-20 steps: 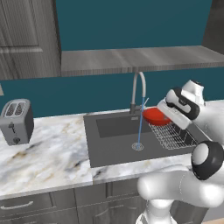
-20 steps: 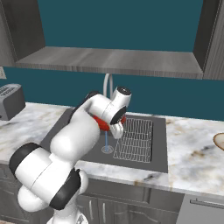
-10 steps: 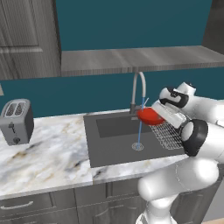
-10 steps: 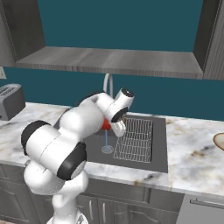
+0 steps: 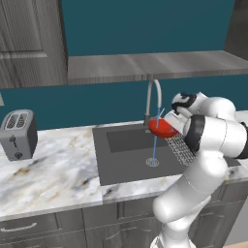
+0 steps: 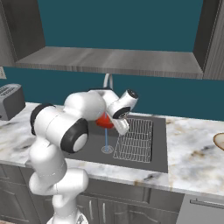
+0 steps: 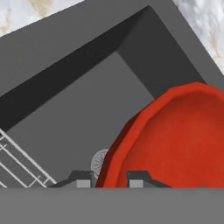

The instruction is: Rinse each bowl for a few seconds and place them down in the sink or on the counter.

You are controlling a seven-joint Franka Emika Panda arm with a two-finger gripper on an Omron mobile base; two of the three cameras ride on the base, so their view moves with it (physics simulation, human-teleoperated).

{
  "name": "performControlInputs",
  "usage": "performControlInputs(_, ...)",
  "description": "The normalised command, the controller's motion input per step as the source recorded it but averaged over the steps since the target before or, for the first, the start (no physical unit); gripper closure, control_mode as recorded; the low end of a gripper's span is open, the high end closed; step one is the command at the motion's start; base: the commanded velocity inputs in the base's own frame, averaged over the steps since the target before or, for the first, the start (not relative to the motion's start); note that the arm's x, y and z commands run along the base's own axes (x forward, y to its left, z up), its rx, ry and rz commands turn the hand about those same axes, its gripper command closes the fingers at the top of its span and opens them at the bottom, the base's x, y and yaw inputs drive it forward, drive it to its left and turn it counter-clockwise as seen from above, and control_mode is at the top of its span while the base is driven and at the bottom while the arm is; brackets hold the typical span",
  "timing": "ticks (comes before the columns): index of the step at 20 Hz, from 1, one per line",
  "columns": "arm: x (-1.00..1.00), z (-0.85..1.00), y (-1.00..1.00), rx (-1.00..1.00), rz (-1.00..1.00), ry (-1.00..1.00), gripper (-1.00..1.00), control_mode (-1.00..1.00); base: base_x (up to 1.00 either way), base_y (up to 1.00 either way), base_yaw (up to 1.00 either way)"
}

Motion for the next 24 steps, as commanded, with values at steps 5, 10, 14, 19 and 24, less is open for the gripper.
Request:
performControlInputs(5, -0.04, 0.0, -0.3, 0.01, 0.02, -0.04, 1.0, -1.0, 0.0, 0.0, 0.0)
performControlInputs(10, -0.04, 0.0, -0.24, 0.0, 0.0, 0.0, 1.0, -1.0, 0.0, 0.0, 0.0)
performControlInputs(14, 0.0, -0.04, -0.24, 0.0, 0.0, 0.0, 1.0, -1.0, 0.0, 0.0, 0.0)
performControlInputs(19, 0.0, -0.12, -0.19, 0.0, -0.01, 0.0, 1.0, -1.0, 0.0, 0.0, 0.0)
performControlInputs(24, 0.0, -0.17, -0.17, 0.0, 0.0, 0.0, 1.0, -1.0, 0.0, 0.0, 0.0)
